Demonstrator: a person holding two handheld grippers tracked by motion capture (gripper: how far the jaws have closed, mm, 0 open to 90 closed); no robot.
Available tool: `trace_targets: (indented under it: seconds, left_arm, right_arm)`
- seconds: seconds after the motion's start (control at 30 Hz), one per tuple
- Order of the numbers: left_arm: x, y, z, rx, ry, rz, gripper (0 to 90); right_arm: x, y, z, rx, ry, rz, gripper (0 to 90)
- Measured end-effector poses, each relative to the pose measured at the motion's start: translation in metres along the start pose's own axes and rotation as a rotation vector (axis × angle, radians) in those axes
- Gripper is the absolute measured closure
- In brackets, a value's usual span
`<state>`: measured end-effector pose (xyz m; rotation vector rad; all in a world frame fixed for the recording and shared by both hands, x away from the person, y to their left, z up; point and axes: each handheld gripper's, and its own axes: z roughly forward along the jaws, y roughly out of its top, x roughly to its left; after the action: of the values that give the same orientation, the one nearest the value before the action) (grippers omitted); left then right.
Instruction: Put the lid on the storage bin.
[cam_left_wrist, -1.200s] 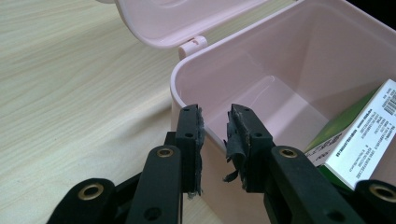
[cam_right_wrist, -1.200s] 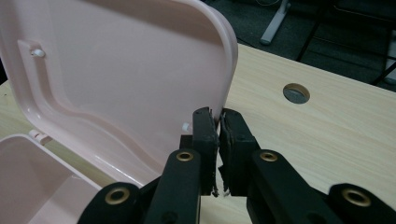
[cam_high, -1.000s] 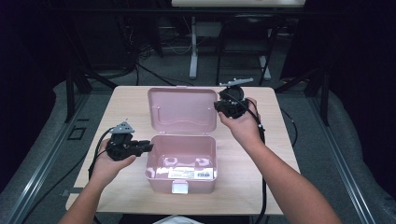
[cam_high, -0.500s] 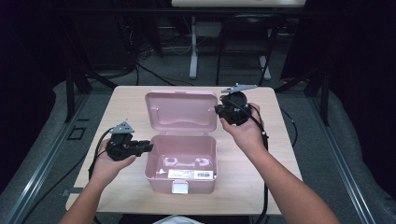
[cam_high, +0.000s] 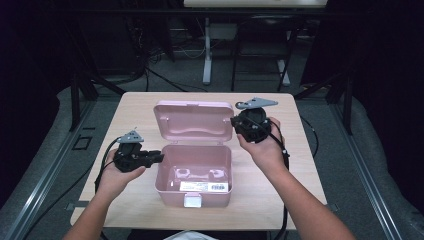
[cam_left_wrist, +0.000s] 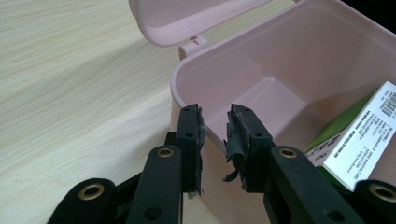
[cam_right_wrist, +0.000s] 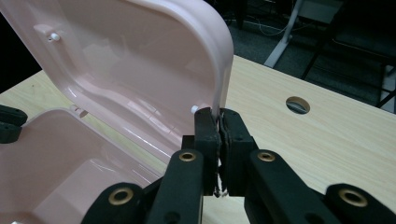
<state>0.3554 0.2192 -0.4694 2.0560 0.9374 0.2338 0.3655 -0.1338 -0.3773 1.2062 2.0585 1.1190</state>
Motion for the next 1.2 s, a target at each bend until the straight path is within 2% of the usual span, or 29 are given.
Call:
trace_targets:
  seconds: [0.57, 0.8, 1.0, 1.2]
  left_arm:
    - [0.001, 0.0, 0.0, 0.001, -0.009, -0.004, 74.1]
    - [0.001, 0.001, 0.0, 0.006, -0.005, -0.003, 74.1]
    - [0.0, 0.001, -0.001, 0.011, -0.004, 0.002, 74.0]
    - [-0.001, 0.003, -0.003, -0.001, -0.008, 0.008, 72.9]
  right_arm:
    - [0.013, -0.019, -0.013, -0.066, -0.024, -0.029, 87.1]
    - [0.02, -0.028, -0.017, -0.101, -0.053, -0.046, 87.1]
    - [0.022, -0.034, -0.02, -0.117, -0.044, -0.024, 87.0]
    - [0.022, -0.037, -0.021, -0.126, -0.039, -0.025, 86.8]
